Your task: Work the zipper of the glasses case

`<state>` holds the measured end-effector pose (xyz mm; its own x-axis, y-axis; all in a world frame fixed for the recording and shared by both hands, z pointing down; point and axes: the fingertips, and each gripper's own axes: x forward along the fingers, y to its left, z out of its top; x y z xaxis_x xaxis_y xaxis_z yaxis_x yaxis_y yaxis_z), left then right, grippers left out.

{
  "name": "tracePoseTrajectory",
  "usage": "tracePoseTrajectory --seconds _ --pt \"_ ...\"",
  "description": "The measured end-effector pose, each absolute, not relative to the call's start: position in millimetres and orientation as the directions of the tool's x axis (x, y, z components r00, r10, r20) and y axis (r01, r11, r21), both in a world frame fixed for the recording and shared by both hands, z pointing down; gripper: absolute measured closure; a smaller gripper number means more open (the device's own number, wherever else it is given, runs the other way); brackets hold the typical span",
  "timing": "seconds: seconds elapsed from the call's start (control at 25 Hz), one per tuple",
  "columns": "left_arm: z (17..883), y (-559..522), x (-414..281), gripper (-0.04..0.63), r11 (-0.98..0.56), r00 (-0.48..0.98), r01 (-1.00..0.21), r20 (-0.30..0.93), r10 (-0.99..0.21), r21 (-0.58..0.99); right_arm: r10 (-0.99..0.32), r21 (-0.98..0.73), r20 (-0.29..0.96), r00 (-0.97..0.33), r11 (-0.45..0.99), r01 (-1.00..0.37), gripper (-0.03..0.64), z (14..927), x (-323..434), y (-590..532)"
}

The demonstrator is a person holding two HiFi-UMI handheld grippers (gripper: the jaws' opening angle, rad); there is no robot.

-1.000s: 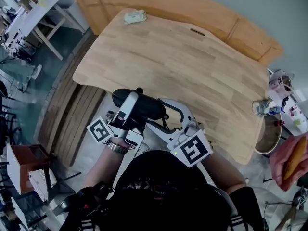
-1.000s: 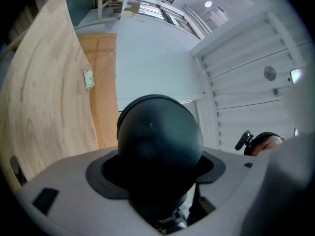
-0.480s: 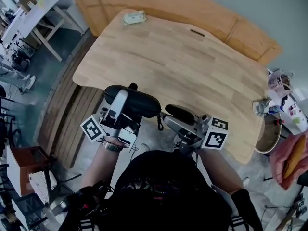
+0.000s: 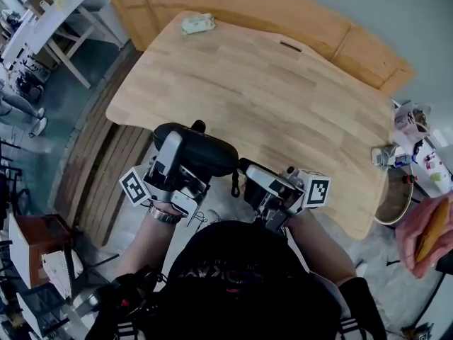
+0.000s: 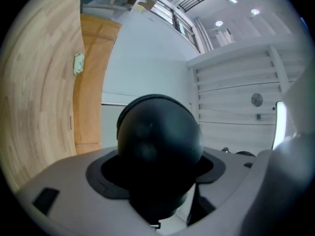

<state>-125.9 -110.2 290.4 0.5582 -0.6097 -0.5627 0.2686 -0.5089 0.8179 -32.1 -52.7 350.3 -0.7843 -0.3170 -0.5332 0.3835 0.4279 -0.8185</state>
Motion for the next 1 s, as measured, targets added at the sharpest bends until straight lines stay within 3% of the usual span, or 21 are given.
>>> tracePoseTrajectory --seconds 0.64,0.72,1.0 --pt "302.2 -109.8 -121.8 0.238 -0.493 0.563 0.227 -0.526 -0.637 0.84 -0.366 -0.808 -0.585 -0.724 0.333 0.485 0.522 344.0 -35.8 -52.2" --pt "302.9 -110.5 -122.7 0.238 -0.489 0.555 0.228 -0.524 -0.645 0.842 -0.38 -0.807 -0.587 -0.715 0.341 0.482 0.581 343.4 -32.3 -52.3" --pt "303.9 -107.8 -116.4 0.238 -0.515 0.588 0.161 -0.501 -0.635 0.842 -0.393 -0.806 -0.588 -0.707 0.359 0.471 0.586 341.5 -26.9 -55.0"
